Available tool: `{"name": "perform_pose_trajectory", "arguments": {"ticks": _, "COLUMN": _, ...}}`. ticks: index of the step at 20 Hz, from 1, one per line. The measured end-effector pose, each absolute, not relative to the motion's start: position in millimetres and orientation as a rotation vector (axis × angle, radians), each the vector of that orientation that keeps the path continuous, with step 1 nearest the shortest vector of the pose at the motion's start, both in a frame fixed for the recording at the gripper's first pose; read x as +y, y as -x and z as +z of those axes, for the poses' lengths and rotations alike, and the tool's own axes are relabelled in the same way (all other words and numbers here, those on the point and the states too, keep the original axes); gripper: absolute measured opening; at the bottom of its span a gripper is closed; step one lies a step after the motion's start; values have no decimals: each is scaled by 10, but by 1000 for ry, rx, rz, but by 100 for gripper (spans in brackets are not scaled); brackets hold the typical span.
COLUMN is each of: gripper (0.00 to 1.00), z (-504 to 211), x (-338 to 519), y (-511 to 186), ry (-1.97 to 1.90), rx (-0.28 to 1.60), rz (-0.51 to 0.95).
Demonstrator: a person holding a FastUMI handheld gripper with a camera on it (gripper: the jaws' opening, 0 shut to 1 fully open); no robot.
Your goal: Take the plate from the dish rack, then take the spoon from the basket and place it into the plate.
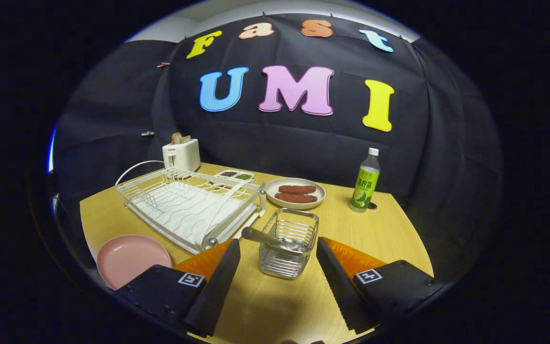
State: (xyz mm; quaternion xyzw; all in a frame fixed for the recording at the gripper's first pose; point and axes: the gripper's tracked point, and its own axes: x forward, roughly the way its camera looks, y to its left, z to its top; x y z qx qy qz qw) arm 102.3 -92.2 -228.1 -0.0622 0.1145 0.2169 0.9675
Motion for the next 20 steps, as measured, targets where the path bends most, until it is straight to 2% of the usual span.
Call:
{"name": "perform_pose_trajectory", "arguments": {"ticks": 10, "gripper": 98, "z": -2429, "x": -623, "y": -1479, "ry": 79, "rx": 180, "rz": 444}}
{"name": "perform_pose_trajectory", "arguments": {"ticks": 12, "gripper": 95, "z": -2444, "x": -589, "y": -1512, "ry": 93, "rx": 172, "rz": 450}}
{"name": "perform_pose_trajectory", "arguments": {"ticks": 14, "gripper": 82, "z": -2423, "x": -561, "y": -1553, "ry": 92, "rx": 154, "rz": 443}}
{"name": "perform_pose_trajectory", "arguments": {"ticks": 17, "gripper": 48, "z": -2464, "x": -537, "y": -1647, "ry": 91, "rx": 159, "rz": 419}}
{"name": "perform_pose_trajectory", "arguments": {"ticks": 19, "gripper": 34, "z": -2436, "x": -559, "y": -1645, "ry": 101, "rx": 153, "rz": 409}}
{"name": "perform_pose_trajectory", "arguments": {"ticks": 20, "gripper": 32, "z": -2436, "x": -543, "y": -1645, "ry": 111, "rx": 156, "rz": 409}}
